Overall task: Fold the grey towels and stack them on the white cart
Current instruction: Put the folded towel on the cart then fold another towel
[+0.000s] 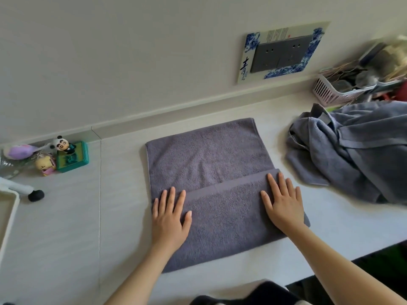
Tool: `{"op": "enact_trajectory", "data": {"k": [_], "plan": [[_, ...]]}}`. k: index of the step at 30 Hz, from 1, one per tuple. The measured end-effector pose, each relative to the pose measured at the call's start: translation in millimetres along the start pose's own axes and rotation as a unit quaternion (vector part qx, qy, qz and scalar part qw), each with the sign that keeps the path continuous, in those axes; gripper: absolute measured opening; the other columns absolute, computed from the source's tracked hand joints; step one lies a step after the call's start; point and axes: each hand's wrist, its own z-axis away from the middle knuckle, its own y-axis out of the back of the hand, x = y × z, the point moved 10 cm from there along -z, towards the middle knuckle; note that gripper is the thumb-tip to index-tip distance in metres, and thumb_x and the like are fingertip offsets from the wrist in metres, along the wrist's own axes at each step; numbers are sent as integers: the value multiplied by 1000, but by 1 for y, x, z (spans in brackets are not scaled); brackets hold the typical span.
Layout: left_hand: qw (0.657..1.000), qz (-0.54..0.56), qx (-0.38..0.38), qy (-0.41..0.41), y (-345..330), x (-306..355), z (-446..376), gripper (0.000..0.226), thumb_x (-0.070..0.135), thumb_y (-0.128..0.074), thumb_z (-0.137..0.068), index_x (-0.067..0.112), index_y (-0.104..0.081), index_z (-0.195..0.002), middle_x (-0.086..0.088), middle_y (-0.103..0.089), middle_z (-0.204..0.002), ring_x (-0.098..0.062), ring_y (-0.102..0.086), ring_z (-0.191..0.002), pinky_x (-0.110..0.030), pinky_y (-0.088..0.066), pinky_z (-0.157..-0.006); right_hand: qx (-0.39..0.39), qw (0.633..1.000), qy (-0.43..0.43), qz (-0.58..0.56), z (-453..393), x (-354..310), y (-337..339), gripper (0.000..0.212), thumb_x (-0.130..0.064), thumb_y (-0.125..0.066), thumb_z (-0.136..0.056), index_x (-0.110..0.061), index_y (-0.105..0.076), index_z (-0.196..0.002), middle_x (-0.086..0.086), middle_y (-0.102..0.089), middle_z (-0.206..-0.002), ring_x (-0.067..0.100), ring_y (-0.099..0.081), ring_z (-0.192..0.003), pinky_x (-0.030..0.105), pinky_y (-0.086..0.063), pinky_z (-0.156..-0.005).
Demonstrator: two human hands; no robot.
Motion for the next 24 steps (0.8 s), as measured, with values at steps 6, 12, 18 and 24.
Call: {"op": "enact_trajectory", "data": {"k": [6, 12, 18, 24], "plan": [[995, 47, 39, 76, 33, -6, -52, 51, 37, -38, -79, 9, -66, -111, -18, -60, -121, -38, -60, -101, -45, -41, -89, 39, 997, 59, -34, -36, -34, 32, 69, -54, -15, -87, -19, -42, -141, 10, -32, -152, 28, -25, -141, 42, -8, -115], [975, 159, 71, 139, 65, -18, -141, 36, 16, -47, -93, 7, -55, -128, -9, -45, -141, -30, -57, -112, -40, -44, -92, 18, 986, 139, -93, -118, -93, 61, 47, -36, -39, -98, -19, -39, -142, 5, -24, -155, 31, -30, -135, 39, -25, -108], [952, 223, 7, 208, 53, -43, -210, 44, 24, -44, -99, 8, -39, -140, -12, -30, -148, -31, -45, -126, -37, -38, -100, -50, 973, 161, -161, -195, -128, 62, 46, -27, -38, -100, -27, -31, -145, 1, -20, -156, 28, -41, -131, 41, -40, -98], [955, 149, -21, 255, 43, -66, -214, 29, 34, -50, -96, 12, -56, -113, -13, -46, -122, -34, -55, -102, -35, -43, -87, -88, 987, 113, -76, -238, -130, 50, 36, -35, -39, -99, -16, -45, -129, 13, -39, -133, 35, -48, -115, 41, -43, -82]]}}
